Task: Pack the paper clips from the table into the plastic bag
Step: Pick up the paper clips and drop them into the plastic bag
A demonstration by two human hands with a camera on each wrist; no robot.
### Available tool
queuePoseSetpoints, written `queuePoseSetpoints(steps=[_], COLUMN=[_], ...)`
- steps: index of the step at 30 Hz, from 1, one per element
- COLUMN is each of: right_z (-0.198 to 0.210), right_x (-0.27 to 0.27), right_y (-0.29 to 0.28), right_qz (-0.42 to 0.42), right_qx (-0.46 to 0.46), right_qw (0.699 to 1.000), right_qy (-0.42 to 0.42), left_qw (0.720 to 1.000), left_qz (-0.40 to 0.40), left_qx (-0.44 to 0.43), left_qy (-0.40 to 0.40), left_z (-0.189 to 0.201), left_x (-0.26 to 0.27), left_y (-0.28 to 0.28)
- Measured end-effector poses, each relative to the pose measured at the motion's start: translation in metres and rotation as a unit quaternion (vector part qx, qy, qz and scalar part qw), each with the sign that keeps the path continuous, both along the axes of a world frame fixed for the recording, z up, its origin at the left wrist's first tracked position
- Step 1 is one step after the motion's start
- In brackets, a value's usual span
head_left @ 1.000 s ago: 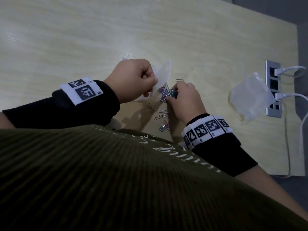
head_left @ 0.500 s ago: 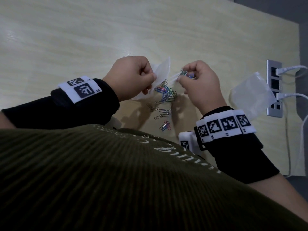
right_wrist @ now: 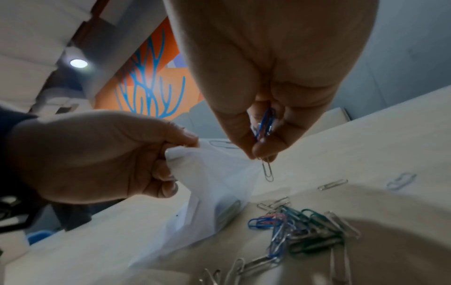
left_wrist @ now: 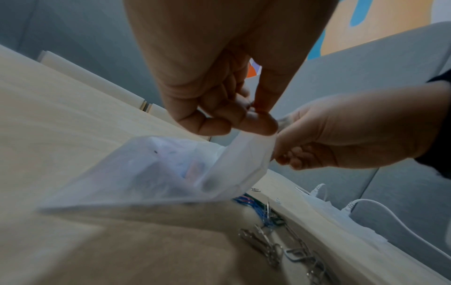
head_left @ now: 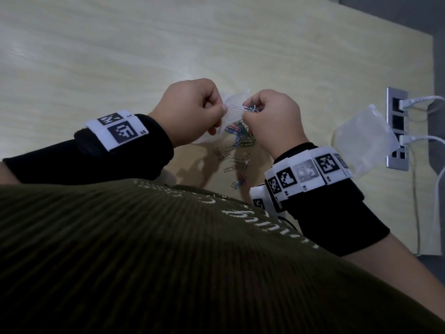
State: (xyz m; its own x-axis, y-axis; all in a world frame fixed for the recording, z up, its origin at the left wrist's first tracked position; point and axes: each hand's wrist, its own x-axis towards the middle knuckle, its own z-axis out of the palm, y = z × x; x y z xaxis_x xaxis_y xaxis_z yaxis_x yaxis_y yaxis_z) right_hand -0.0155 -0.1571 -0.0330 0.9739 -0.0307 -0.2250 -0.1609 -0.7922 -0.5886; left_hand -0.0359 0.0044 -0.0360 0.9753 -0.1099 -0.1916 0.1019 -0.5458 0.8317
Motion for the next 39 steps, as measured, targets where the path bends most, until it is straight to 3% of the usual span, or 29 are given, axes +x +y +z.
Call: queuePoseSetpoints(steps=[3,6,14,21,26,33,35,39], right_z=[0.002,0.007,0.021,0.022,0.014,0.013,0.006,-0.014], right_x=[0.003,0.004,0.005,0.003,-0.001,0.002,0.008,0.012], right_y=[0.001,0.004,0.006,0.005,0.003,-0.005,-0.012,-0.029], right_qz=[0.059,0.085,0.034,0.074,0.140,-0.004,-0.031,0.009], right_qx=[-0.087,-0.115,0.066,0.048,-0.046,0.136,0.111,-0.067], right_qw=[0.994,0.988,0.997,0.995,0.989,0.987,0.991,0.996], right_qy=[-0.028,-0.057,0.006,-0.055,-0.017,-0.084,-0.068,0.058], left_qw=[1.000,1.000,1.000,1.000,1.000,1.000,1.000,1.000], left_qz=[-0.002,-0.011,-0.001,-0.014,-0.017,0.006,0.009,0.017], left_qx=[0.003,0.015,0.023,0.014,0.010,0.017,0.017,0.012], left_qy=[-0.004,-0.004,-0.003,0.000,-0.011,0.000,0.001,0.005], left_z=[0.000,0.000,-0.001,0.000,0.001,-0.001,-0.001,-0.002], left_x=[0.000,0.000,0.001,-0.001,-0.001,0.001,0.001,0.002], left_y=[-0.001,-0.002,-0.001,-0.003,-0.003,-0.002,-0.002,-0.001])
